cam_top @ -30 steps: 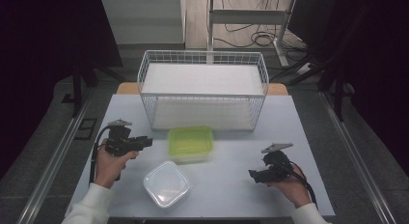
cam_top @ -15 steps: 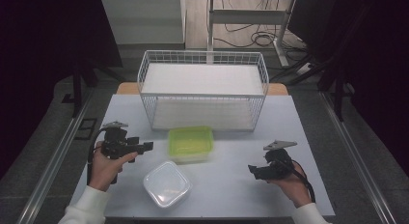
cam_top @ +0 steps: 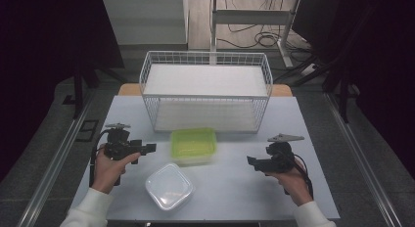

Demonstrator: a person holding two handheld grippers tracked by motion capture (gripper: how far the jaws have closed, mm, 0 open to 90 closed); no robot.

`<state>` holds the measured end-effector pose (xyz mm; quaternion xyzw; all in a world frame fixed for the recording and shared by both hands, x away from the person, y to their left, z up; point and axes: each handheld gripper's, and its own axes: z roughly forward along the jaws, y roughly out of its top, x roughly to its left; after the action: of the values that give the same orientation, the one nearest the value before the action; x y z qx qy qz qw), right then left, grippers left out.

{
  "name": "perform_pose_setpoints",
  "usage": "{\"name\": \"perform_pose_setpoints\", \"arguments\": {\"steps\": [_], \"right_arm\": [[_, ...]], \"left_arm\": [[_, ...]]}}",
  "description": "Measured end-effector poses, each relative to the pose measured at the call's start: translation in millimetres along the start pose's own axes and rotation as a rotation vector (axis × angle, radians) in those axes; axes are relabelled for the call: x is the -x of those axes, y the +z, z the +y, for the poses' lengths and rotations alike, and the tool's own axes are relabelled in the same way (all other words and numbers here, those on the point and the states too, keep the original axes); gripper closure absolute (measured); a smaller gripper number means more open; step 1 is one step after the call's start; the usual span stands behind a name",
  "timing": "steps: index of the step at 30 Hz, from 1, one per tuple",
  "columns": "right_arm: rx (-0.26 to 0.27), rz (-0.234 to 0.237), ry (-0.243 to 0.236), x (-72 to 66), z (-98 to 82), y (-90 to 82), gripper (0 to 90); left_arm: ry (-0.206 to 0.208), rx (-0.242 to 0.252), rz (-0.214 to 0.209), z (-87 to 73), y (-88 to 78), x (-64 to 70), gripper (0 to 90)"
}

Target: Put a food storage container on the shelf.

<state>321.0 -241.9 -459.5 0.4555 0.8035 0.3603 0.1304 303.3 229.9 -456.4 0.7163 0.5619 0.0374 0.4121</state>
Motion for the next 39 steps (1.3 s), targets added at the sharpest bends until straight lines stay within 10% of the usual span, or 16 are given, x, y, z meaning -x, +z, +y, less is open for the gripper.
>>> {"name": "perform_pose_setpoints", "arguments": {"steps": [14, 39], "right_arm": [[0.015, 0.125, -0.026, -28.7, 40.7, 25.2, 26.6], [-0.108, 0.272, 0.135, -32.1, 77.6, 116.8, 51.8]], "left_arm": [[-0.025, -0.025, -0.025, 7.9, 13.6, 3.5, 32.5], [-0.217, -0.126, -0.173, 29.3, 82.1, -16.2, 46.2]]}}
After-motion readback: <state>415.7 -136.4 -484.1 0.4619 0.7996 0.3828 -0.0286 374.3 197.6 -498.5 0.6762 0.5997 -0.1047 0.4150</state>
